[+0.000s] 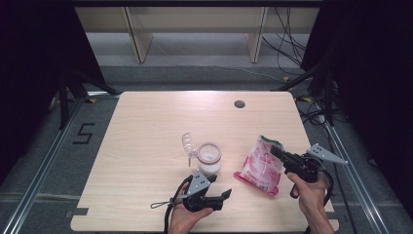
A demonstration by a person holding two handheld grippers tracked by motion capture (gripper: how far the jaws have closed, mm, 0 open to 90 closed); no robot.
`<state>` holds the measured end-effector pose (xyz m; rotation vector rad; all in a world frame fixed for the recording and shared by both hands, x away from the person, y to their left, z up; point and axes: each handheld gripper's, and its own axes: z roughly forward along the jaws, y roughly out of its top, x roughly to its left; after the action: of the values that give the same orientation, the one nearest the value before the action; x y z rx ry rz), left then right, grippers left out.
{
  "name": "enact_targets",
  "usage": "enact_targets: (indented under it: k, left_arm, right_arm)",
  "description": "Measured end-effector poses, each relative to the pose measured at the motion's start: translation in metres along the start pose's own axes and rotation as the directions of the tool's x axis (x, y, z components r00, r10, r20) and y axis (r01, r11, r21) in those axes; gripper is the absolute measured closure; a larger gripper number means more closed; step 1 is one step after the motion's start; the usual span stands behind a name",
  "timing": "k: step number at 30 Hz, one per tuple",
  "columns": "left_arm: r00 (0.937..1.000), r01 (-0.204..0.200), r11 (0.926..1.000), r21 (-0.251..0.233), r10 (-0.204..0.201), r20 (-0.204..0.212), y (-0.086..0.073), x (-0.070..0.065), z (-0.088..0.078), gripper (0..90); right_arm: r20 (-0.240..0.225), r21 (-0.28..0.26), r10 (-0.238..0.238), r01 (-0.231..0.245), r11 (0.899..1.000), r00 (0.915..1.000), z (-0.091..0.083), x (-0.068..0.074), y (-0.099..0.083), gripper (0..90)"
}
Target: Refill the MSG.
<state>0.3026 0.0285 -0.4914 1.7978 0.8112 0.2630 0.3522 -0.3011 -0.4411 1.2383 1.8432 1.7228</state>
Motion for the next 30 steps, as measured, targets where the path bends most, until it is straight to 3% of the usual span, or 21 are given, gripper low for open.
enact_targets:
  k: [2,4,7,8,10,11,12,13,15,16,18,19,21,25,27,28,30]
  left_arm:
    - [1.0000,0.005,0.9999,-0.012,-0.005,0.002,0.000,0.001,0.000,30.6]
    - [0.9999,0.013,0.9998,-0.017,-0.013,-0.004,0.001,0.001,0.000,30.1]
    - [1.0000,0.008,0.9999,-0.013,-0.008,-0.005,0.001,0.001,-0.001,30.1]
    - [1.0000,0.007,0.9999,-0.010,-0.007,-0.004,0.001,0.002,-0.001,30.1]
    - [0.9999,0.006,1.0000,-0.008,-0.006,-0.010,0.001,0.002,-0.002,30.0]
    - [0.9999,0.013,0.9998,-0.017,-0.013,-0.001,0.001,0.003,-0.002,30.0]
    - [0.9999,0.012,0.9998,-0.013,-0.012,-0.001,0.001,0.003,-0.002,30.0]
    - [1.0000,0.009,0.9999,-0.008,-0.009,-0.002,0.002,0.004,-0.003,30.0]
    - [0.9998,0.016,0.9999,-0.003,-0.016,-0.008,0.001,0.002,-0.002,29.8]
    - [0.9999,0.011,0.9999,0.001,-0.011,0.006,0.001,0.002,0.000,29.5]
    - [1.0000,-0.001,0.9999,0.013,0.000,0.003,0.000,0.001,0.000,29.4]
    - [0.9999,0.012,0.9999,0.003,-0.012,0.008,0.000,0.000,0.002,29.4]
    - [1.0000,0.009,0.9999,0.008,-0.009,0.002,0.001,0.001,0.001,29.4]
    - [1.0000,0.004,0.9999,0.012,-0.004,-0.008,0.003,0.003,-0.003,29.2]
    - [0.9999,0.008,0.9999,0.010,-0.008,-0.013,0.003,0.006,-0.006,28.9]
    - [0.9997,0.021,0.9998,-0.001,-0.021,-0.015,0.003,0.008,-0.009,28.7]
    - [0.9995,0.016,0.9999,0.000,-0.016,-0.026,0.003,0.011,-0.012,28.7]
  right_arm:
    - [0.024,0.015,0.023,-0.024,1.000,0.9995,-0.002,-0.002,-0.002,90.0]
    - [0.033,0.019,0.002,-0.003,1.000,0.9995,-0.001,-0.007,-0.005,90.0]
    - [0.053,0.043,0.007,-0.010,0.999,0.9986,-0.002,-0.009,-0.007,90.0]
    - [0.054,0.019,0.018,-0.019,1.000,0.9984,0.000,-0.009,-0.008,90.0]
    - [0.070,0.045,0.018,-0.021,0.999,0.9974,-0.003,-0.012,-0.008,89.9]
    - [0.067,0.025,0.000,-0.001,1.000,0.9977,-0.002,-0.015,-0.010,89.9]
    - [0.072,0.043,0.037,-0.040,0.998,0.9968,-0.003,-0.013,-0.010,89.8]
    - [0.092,0.057,0.004,-0.009,0.998,0.9957,-0.004,-0.016,-0.010,89.7]
    - [0.095,0.047,-0.009,0.005,0.999,0.9954,-0.003,-0.019,-0.011,89.6]
    - [0.106,0.054,0.023,-0.029,0.998,0.9941,-0.004,-0.018,-0.012,89.5]
    - [0.130,0.071,-0.019,0.009,0.997,0.9913,-0.004,-0.024,-0.012,89.4]
    - [0.131,0.070,0.018,-0.027,0.997,0.9913,-0.005,-0.023,-0.014,89.3]
    - [0.138,0.059,0.012,-0.021,0.998,0.9903,-0.004,-0.027,-0.016,89.2]
    - [0.159,0.089,0.001,-0.016,0.996,0.9872,-0.005,-0.030,-0.015,88.8]
    - [0.178,0.092,-0.026,0.009,0.996,0.9836,-0.005,-0.033,-0.015,88.3]
    - [0.179,0.087,0.014,-0.030,0.996,0.9838,-0.005,-0.030,-0.016,88.1]
    - [0.182,0.091,-0.005,-0.012,0.996,0.9834,-0.006,-0.033,-0.016,86.9]
